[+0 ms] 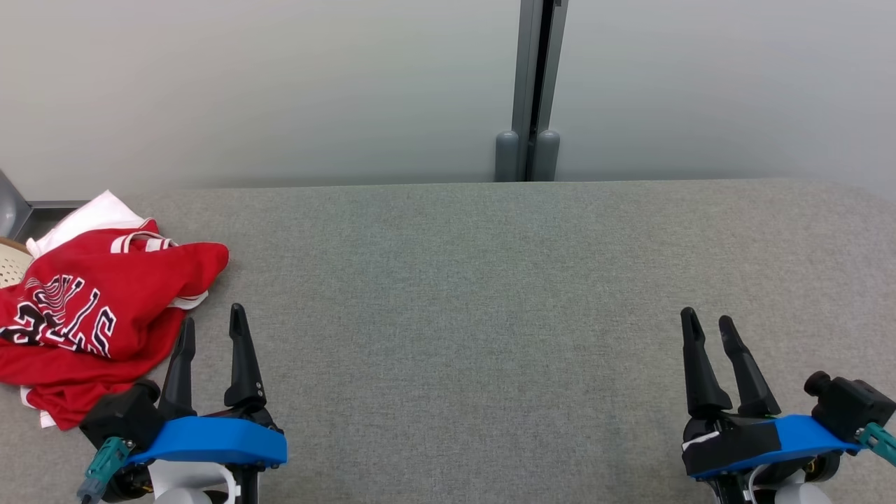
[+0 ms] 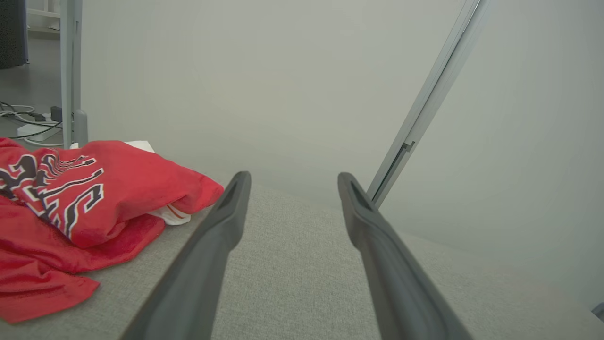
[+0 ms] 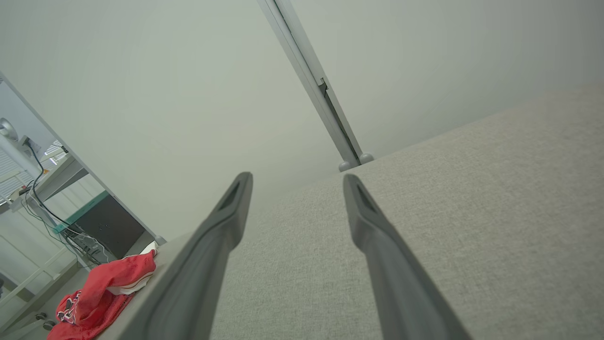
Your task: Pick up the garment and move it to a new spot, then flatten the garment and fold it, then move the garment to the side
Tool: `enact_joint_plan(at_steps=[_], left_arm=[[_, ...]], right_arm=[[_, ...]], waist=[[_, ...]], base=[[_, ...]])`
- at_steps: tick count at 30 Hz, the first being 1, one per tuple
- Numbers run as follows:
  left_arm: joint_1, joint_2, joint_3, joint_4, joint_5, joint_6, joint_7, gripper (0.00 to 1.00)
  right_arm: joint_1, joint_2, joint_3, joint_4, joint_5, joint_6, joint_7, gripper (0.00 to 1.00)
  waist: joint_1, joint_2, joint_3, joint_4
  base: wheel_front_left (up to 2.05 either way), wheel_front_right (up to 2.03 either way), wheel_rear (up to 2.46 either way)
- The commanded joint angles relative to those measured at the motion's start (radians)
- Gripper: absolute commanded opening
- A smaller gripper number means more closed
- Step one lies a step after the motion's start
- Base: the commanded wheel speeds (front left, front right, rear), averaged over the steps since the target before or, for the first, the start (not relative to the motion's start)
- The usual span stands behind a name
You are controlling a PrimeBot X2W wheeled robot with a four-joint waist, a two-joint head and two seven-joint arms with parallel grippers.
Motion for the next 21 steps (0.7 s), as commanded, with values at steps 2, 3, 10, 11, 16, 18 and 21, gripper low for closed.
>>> enact_joint_plan(at_steps=[2,3,10,11,16,18,21], left_arm=[[-0.021,0.005,-0.004,-0.001,0.022,-0.008,-0.01,1.0],[-0.022,0.006,-0.005,0.0,0.031,-0.01,-0.013,1.0],[-0.024,0.006,-0.011,0.012,0.093,-0.008,-0.027,1.0],[-0.025,0.006,-0.012,0.012,0.101,-0.007,-0.03,1.0],[-0.027,0.006,-0.012,0.018,0.141,-0.004,-0.039,1.0],[-0.027,0.006,-0.013,0.02,0.157,-0.004,-0.043,1.0],[-0.028,0.006,-0.016,0.023,0.18,-0.003,-0.049,1.0]], right_arm=[[-0.02,-0.008,0.004,-0.007,-0.032,0.002,-0.011,1.0],[-0.021,-0.008,0.004,-0.007,-0.04,0.002,-0.014,1.0],[-0.018,-0.008,0.007,-0.003,-0.098,0.002,-0.028,1.0],[-0.019,-0.008,0.006,-0.001,-0.107,0.002,-0.031,1.0],[-0.023,-0.008,0.009,0.005,-0.149,0.002,-0.04,1.0],[-0.025,-0.009,0.01,0.007,-0.164,0.002,-0.046,1.0],[-0.024,-0.009,0.01,0.009,-0.188,0.002,-0.049,1.0]], waist=[[0.0,-0.0001,0.0,0.001],[0.0,-0.0001,0.0,0.001],[0.0,-0.0001,0.0,0.003],[0.0,-0.0001,0.001,0.004],[0.0,-0.0001,0.003,0.004],[0.0,-0.0001,0.004,0.004],[0.0,-0.0001,0.005,0.004]], base=[[0.0,0.0,0.0],[0.0,0.0,0.0],[0.0,0.0,0.0],[0.0,0.0,0.0],[0.0,0.0,0.0],[0.0,0.0,0.0],[0.0,0.0,0.0]])
